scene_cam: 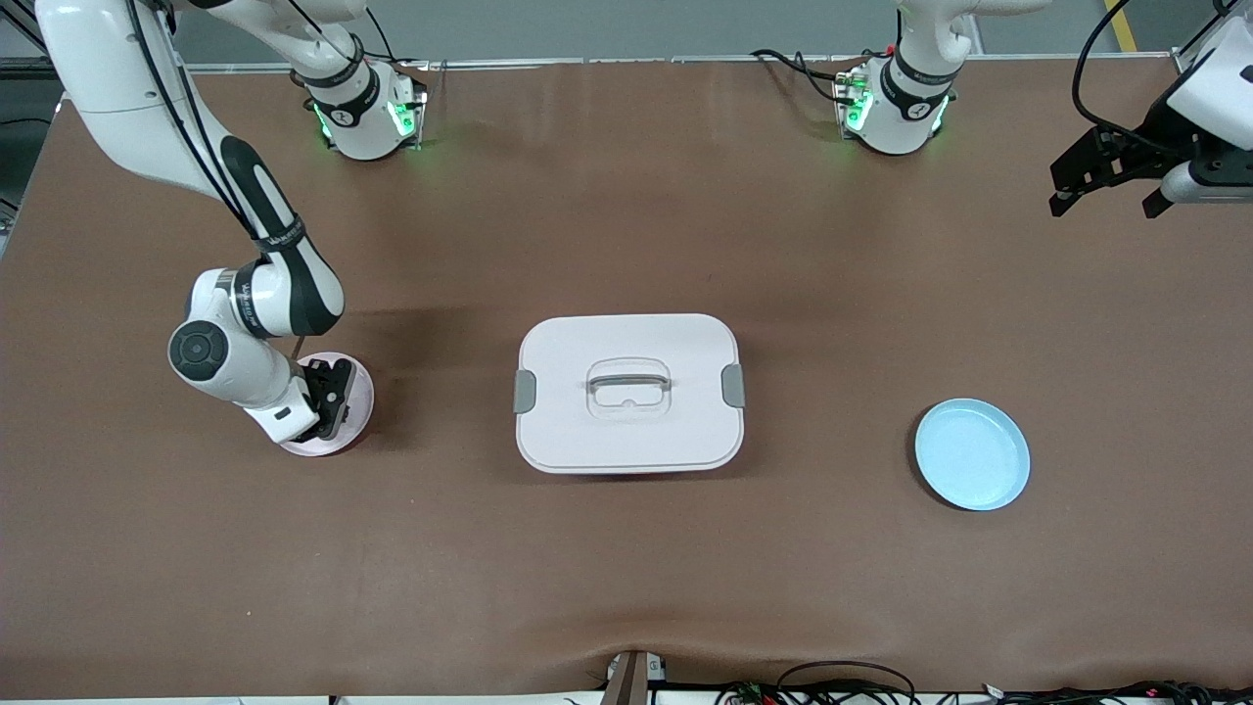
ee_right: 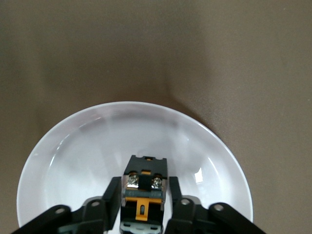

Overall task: Transfer orange switch to right arm and place
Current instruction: 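Lower the switch onto the pink plate and open the right gripper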

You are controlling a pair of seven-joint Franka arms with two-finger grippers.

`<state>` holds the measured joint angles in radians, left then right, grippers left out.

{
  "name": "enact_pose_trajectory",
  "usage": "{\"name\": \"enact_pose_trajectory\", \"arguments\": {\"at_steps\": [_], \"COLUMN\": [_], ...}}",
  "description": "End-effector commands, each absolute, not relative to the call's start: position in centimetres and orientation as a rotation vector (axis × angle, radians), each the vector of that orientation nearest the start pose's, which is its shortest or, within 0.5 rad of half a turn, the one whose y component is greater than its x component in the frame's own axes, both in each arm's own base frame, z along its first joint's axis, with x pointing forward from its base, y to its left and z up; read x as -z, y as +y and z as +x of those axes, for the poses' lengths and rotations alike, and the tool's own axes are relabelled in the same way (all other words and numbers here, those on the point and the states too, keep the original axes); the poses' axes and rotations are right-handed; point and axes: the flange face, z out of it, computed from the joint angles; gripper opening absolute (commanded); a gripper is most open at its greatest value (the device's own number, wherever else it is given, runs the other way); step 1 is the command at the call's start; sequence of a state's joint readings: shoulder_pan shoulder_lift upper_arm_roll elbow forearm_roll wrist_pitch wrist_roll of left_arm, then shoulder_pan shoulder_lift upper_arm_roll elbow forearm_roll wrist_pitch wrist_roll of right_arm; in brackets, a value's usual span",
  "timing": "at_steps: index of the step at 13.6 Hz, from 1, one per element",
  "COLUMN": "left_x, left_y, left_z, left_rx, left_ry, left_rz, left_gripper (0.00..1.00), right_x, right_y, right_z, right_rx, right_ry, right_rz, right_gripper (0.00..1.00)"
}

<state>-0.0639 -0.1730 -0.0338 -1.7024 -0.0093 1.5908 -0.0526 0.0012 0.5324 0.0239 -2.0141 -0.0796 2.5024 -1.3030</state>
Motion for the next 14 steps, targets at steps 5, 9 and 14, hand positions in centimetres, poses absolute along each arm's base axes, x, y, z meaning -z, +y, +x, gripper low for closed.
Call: {"name": "enact_pose_trajectory", "arguments": {"at_steps": [5,9,14], "left_x": [-67.4,-67.8,-68.3], "left_y": [-5.1,-4.9,-4.7], "left_z": [49.1,49.5,49.4], "left_rx": [0.048,0.065,0.061], "left_ry": [0.076,0.071,0.065], "left_rz": [-3.169,-3.167,-3.157], "left_gripper": [1.00,1.00,1.00], "right_x": [-21.7,-28.9,-36.5], "right_y": [1.5,1.5,1.4], "right_z": [61.2,63.9,65.6], "right_rx": [-0.167,-0.291,-0.377], "right_ry": [-1.947,-1.847,-1.422], "right_rz": [-2.398,-2.402,-2.615], "right_gripper": [1.00,1.00,1.00]}}
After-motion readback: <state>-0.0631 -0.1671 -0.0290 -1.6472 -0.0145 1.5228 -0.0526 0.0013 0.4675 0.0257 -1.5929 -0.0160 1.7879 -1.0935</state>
